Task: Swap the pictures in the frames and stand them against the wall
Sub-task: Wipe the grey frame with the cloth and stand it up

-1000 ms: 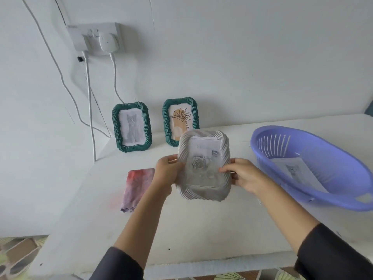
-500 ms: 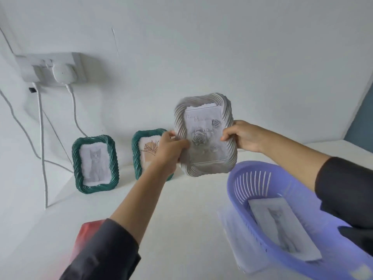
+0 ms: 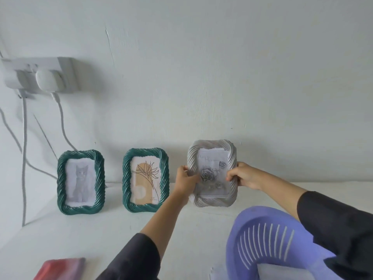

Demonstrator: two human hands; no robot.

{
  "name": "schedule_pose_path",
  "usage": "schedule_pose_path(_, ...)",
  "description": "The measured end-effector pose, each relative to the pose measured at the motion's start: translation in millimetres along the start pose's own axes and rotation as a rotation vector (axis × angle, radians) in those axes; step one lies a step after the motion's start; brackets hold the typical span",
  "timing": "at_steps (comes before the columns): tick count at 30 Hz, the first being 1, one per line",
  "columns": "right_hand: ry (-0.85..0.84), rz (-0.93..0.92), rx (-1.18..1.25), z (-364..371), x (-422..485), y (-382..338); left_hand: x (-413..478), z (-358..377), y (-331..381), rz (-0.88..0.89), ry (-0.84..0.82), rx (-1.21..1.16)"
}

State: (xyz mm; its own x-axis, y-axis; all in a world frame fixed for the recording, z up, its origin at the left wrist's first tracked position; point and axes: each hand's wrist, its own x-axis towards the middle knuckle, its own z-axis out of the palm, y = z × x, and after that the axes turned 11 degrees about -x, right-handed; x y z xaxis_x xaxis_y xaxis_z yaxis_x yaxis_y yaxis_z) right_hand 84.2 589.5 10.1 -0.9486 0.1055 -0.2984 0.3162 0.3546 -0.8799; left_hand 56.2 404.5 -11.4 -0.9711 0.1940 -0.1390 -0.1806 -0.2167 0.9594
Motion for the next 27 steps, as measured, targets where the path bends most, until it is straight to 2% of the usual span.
schedule_pose_path(11, -0.015, 0.037, -0.031, 1, 22, 15, 24, 0, -26, 0.001, 0.026, 0.077)
schedule_pose_path(27, -0.099, -0.005, -0.070, -16, 1, 27, -2, -13, -34, 0.055, -0.088, 0.086)
